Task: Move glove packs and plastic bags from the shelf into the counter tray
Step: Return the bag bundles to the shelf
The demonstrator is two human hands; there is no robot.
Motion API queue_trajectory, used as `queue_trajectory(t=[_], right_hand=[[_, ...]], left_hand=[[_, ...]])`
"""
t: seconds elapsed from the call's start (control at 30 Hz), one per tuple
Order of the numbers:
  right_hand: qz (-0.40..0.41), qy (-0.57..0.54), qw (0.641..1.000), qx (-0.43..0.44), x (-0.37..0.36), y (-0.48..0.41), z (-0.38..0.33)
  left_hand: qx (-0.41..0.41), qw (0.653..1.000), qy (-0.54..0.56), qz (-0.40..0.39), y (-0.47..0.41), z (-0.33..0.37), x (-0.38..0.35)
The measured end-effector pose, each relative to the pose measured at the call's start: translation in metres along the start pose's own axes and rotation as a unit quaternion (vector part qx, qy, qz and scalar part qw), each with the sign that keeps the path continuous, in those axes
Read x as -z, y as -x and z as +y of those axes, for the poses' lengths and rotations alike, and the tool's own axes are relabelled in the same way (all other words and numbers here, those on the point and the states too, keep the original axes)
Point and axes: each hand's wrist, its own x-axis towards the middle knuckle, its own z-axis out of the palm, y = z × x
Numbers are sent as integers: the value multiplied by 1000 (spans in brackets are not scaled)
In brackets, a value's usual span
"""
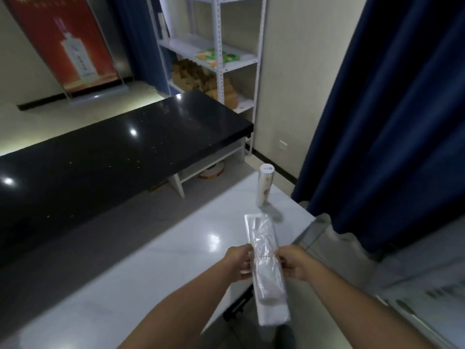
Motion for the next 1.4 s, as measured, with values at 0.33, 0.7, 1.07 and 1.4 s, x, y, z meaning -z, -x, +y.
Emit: queue_trajectory(t=[0.33,0.7,1.07,1.4], right_hand=[[73,-97,993,-3,108,25,16],[68,-97,993,8,251,-25,-40],[43,-74,996,4,342,-85,-119],[45,-31,998,-19,358,-170,-214]], left_hand=[[5,995,-82,-56,-10,2,-111],[1,998,-56,-30,-47,50,-264],[-2,1000,-13,-3,-89,115,-361],[28,998,56,-28,-180,200,-368]])
